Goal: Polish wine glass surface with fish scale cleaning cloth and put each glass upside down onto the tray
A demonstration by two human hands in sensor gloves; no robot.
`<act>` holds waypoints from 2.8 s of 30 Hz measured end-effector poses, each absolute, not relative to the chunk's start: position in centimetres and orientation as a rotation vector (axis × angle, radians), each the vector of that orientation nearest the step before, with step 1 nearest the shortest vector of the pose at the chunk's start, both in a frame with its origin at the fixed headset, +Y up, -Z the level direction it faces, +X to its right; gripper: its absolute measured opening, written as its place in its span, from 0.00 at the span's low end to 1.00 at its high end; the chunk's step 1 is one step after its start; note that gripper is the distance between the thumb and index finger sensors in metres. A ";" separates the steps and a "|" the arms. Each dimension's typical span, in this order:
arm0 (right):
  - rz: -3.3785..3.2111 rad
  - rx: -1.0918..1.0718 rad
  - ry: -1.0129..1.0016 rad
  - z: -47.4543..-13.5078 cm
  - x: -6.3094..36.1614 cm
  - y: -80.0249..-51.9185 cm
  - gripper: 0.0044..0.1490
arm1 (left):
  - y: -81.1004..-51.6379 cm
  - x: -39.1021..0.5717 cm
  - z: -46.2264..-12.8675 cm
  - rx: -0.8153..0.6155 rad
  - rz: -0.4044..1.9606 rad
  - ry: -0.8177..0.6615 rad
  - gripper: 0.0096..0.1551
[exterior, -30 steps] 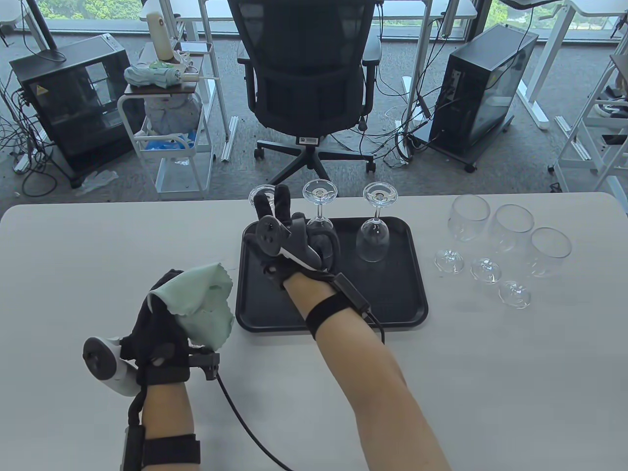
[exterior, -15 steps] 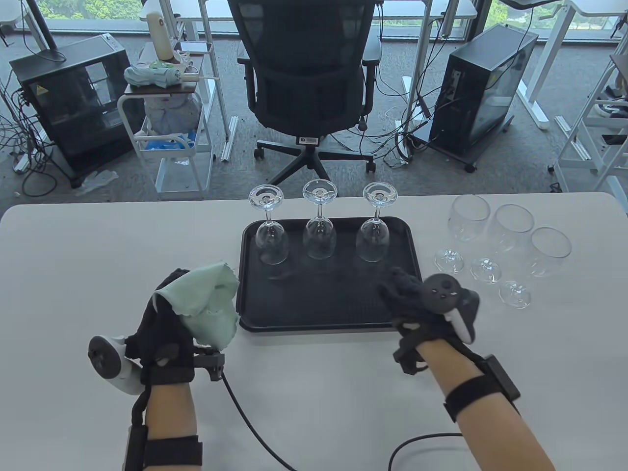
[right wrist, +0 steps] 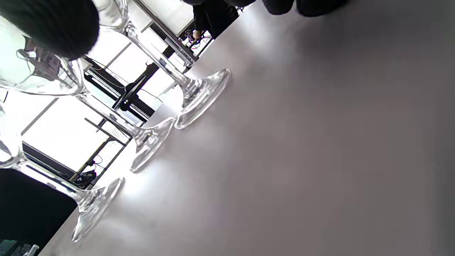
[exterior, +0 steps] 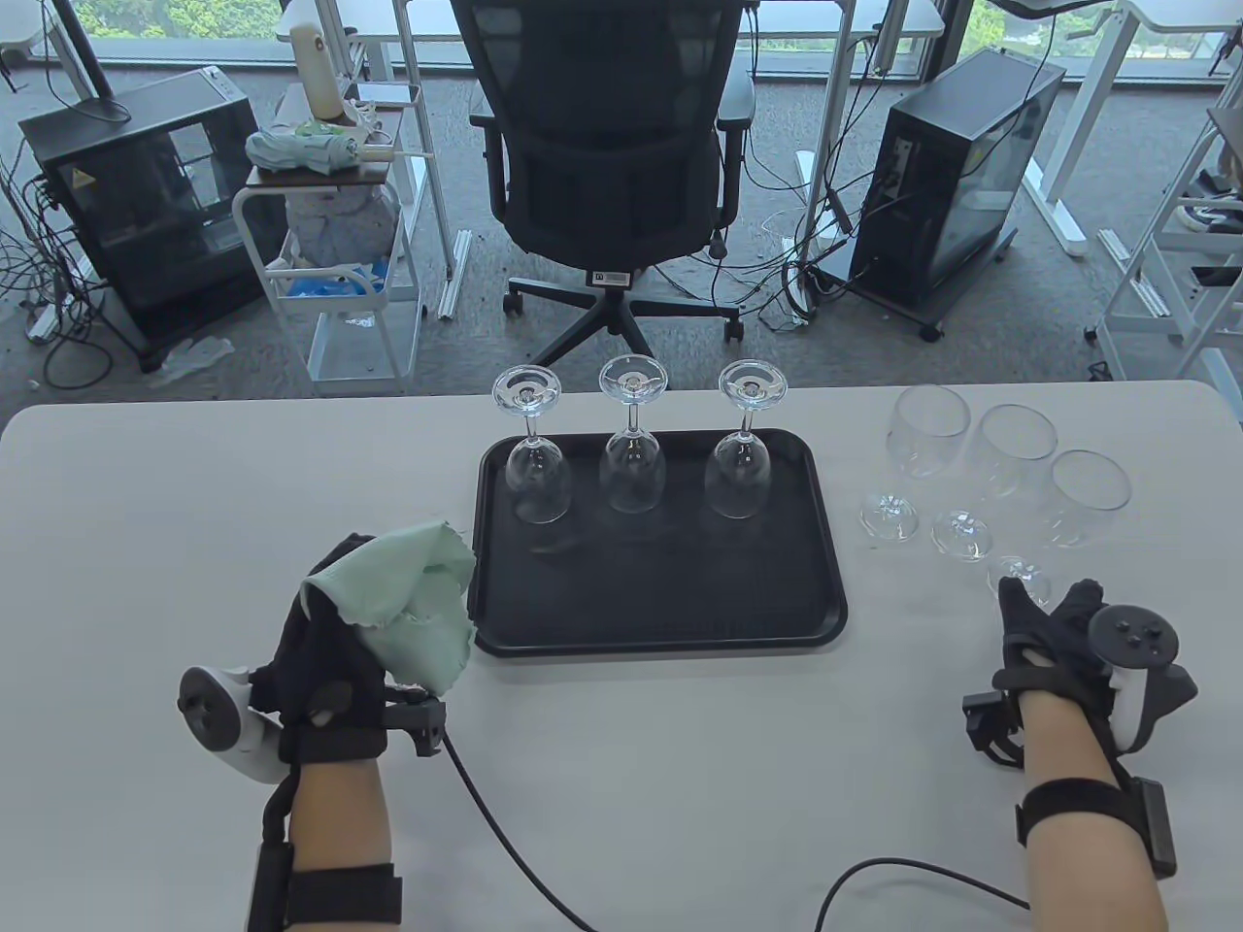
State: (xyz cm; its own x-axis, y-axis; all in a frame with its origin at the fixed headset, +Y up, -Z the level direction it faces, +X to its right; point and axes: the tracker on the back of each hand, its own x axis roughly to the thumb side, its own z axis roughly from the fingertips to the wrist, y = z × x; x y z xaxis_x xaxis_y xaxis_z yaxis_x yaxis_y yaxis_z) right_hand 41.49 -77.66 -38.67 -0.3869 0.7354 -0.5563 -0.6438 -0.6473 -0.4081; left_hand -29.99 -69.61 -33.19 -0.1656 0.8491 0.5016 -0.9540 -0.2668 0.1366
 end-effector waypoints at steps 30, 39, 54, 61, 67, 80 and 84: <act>2.303 -0.290 -0.795 -37.9 38.7 -70.0 0.28 | -70.4 -29.9 -33.6 0.551 1.774 -0.229 0.28; 2.719 0.276 -0.849 -34.6 21.2 -67.2 0.30 | -71.2 -29.4 -33.9 0.523 1.759 -0.199 0.28; 2.868 0.514 -0.819 -32.7 15.2 -69.9 0.32 | -66.3 -21.5 -33.9 0.499 1.625 -0.409 0.29; 2.812 0.512 -0.792 -32.3 15.8 -69.6 0.33 | -68.0 -12.5 -33.6 0.282 1.517 -0.584 0.30; 2.740 0.540 -0.831 -31.1 15.9 -68.9 0.32 | -71.3 -10.0 -33.2 0.165 1.390 -0.576 0.33; 2.048 0.553 -0.492 -33.0 20.0 -70.3 0.56 | -71.0 -13.2 -32.8 0.335 1.425 -0.398 0.31; 1.866 0.627 -0.224 -34.3 20.6 -71.5 0.58 | -71.4 -12.7 -32.7 0.301 1.457 -0.411 0.31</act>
State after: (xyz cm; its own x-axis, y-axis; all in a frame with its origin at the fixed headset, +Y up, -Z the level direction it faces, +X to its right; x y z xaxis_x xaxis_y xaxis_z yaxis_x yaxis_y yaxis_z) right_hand 20.63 -71.47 -34.26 -0.2592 0.8134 0.5207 -0.9134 -0.3817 0.1416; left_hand -12.70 -71.36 -32.73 0.0642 0.8932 0.4450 -0.9941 0.0962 -0.0496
